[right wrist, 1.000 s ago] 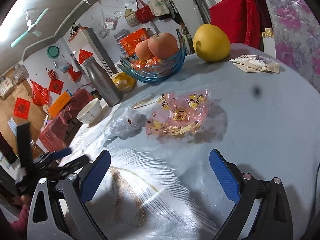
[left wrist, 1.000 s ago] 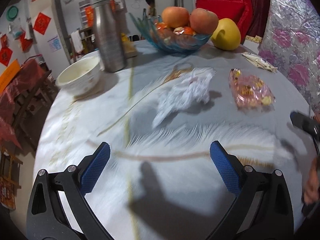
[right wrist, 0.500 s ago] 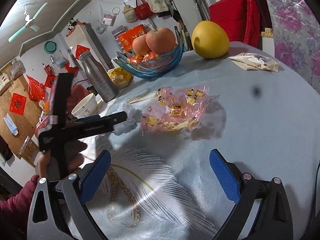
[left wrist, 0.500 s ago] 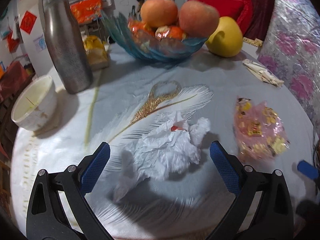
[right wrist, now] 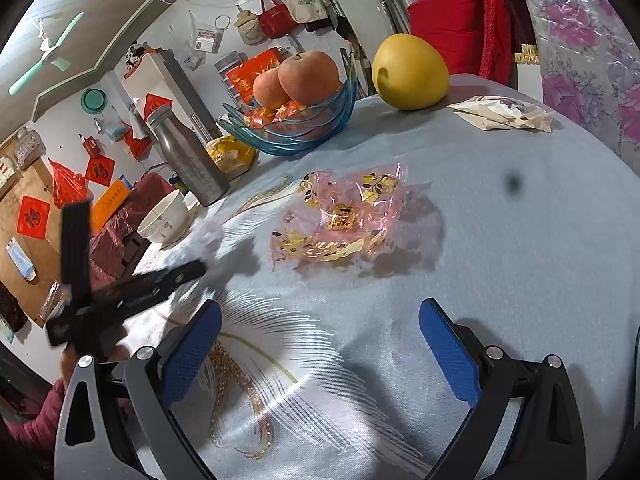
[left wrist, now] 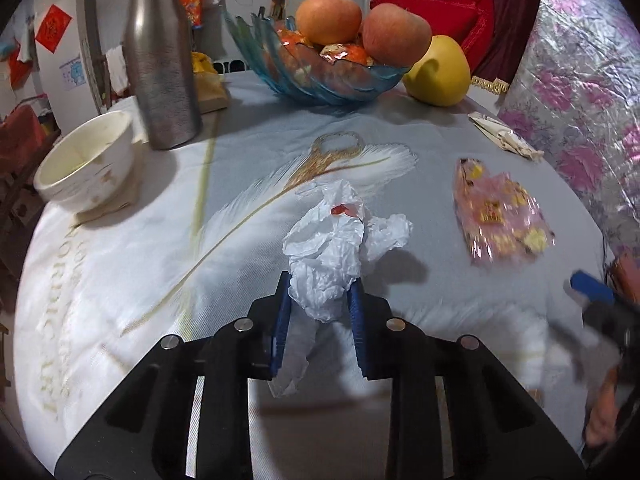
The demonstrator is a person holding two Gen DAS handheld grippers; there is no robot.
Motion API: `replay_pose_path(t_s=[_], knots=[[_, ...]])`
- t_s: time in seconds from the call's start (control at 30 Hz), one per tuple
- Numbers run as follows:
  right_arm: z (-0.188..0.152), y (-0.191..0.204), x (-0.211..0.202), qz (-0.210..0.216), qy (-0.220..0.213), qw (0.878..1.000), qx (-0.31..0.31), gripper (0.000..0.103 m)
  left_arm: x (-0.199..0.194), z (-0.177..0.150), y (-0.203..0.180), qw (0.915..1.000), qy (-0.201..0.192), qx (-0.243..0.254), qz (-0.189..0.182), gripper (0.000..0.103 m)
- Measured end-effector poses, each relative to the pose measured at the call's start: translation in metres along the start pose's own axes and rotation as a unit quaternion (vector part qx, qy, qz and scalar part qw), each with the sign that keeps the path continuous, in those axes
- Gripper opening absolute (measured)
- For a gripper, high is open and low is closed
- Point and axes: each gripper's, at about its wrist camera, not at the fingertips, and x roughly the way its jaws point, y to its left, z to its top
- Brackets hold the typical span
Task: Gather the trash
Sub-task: 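Grasp the crumpled white tissue with the left tool and lift, then grasp the pink candy bag with the right tool and lift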
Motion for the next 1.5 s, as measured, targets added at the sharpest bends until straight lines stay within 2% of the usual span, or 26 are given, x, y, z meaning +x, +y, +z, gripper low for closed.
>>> replay_pose_path(t_s=[0.13,0.23,0.37,0.5,0.67,0.87,0.97,1.07,1.27,1.33,1.37,1.4,1.5], knots=[[0.002,-0.002,-0.001,-0.005,-0.005,1.000,0.005,0.097,-0.019,-0.018,0.010,0.9999,-0.005,-0.007,0.006,0.029],[0.008,-0.004,-0.002,-0.030,-0.014,0.999,0.005,0.097,-0.028,-0.026,0.017,0.9997,-0.013,-0.011,0.017,0.029],[0.030,-0.006,0.002,-0.044,-0.006,0.999,0.006,0.097,-0.033,-0.027,0.030,0.9993,-0.017,-0.028,0.017,0.029],[0.056,-0.004,0.021,-0.054,0.006,0.999,-0.003,0.097,-0.036,-0.026,0.035,0.9990,-0.022,-0.033,0.019,0.029],[0.074,-0.006,0.051,-0.062,0.013,0.998,-0.002,0.097,-0.035,-0.025,0.036,0.9989,-0.019,-0.037,0.023,0.029],[0.068,-0.017,0.075,-0.094,0.025,0.995,-0.014,0.097,-0.027,-0.026,0.037,0.9987,-0.007,-0.035,0.037,0.029],[0.068,-0.025,0.078,-0.076,0.031,0.997,0.004,0.097,-0.022,-0.027,0.036,0.9986,0.001,-0.035,0.039,0.029],[0.067,-0.023,0.078,-0.076,0.029,0.997,-0.003,0.096,-0.023,-0.027,0.035,0.9985,-0.003,-0.031,0.044,0.029],[0.066,-0.018,0.083,-0.070,0.042,0.997,-0.017,0.079,-0.023,-0.028,0.033,0.9984,-0.003,-0.026,0.050,0.029],[0.066,-0.021,0.082,-0.068,0.040,0.997,-0.010,0.062,-0.023,-0.028,0.033,0.9984,-0.004,-0.025,0.051,0.029],[0.066,-0.023,0.082,-0.064,0.042,0.997,-0.006,0.035,-0.023,-0.028,0.033,0.9984,-0.006,-0.024,0.051,0.029],[0.066,-0.026,0.083,-0.062,0.044,0.997,0.001,0.017,-0.024,-0.028,0.032,0.9983,-0.007,-0.023,0.053,0.029],[0.065,-0.029,0.075,-0.053,0.026,0.998,0.017,0.017,-0.027,-0.029,0.031,0.9981,-0.016,-0.020,0.056,0.029]])
